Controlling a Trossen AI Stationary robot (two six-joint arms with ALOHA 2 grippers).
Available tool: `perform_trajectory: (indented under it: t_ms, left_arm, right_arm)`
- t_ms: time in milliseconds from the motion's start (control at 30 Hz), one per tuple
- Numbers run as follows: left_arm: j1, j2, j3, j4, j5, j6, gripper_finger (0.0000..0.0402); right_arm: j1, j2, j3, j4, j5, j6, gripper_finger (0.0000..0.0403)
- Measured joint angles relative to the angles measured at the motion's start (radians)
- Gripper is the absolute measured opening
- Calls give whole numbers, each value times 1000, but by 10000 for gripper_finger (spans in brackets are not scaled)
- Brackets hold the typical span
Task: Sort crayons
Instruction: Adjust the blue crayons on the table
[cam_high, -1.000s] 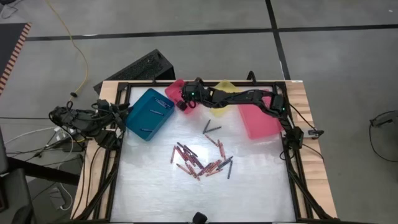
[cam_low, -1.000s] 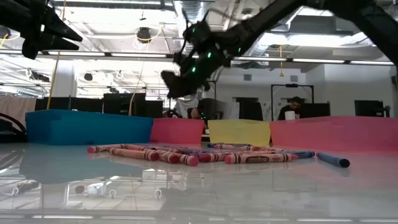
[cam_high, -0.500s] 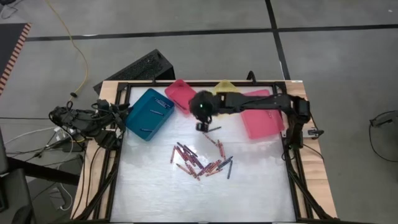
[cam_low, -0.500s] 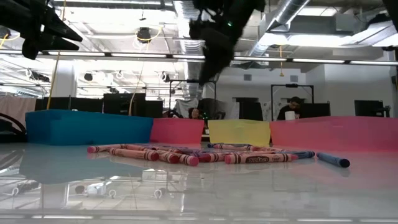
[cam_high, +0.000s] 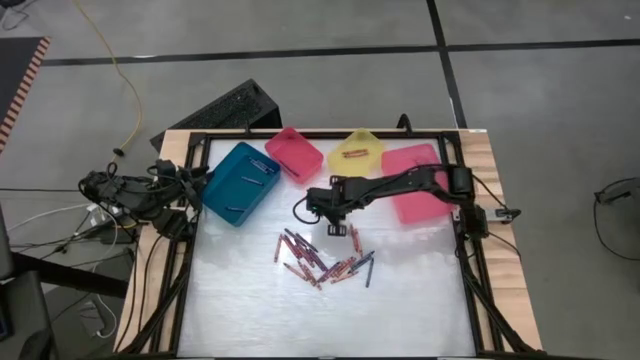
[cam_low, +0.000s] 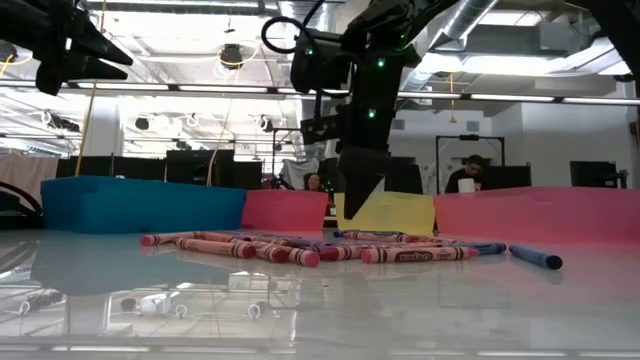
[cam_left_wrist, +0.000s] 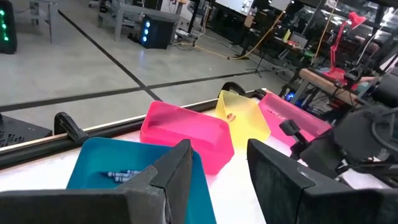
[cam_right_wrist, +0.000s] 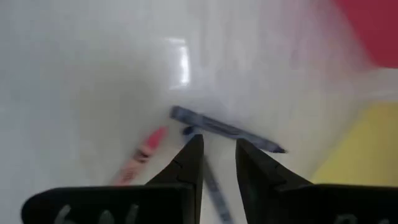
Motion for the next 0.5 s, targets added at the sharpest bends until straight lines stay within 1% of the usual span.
perform_trajectory:
  t_ms: [67, 167, 300, 500]
  left_arm:
    - [0, 0, 0, 0, -1, -2, 145]
    - [0, 0, 0, 0, -1, -4, 145]
    - [0, 0, 0, 0, 0, -5, 145]
    - [0, 0, 0, -1, 1, -5, 145]
  right_arm:
    - [-3, 1, 0, -1, 50, -2, 90]
    - [-14, -2, 0, -1, 73, -9, 90]
    - [-39, -4, 0, 0, 134, -10, 90]
    - [-76, 37, 1, 34, 137, -5, 90]
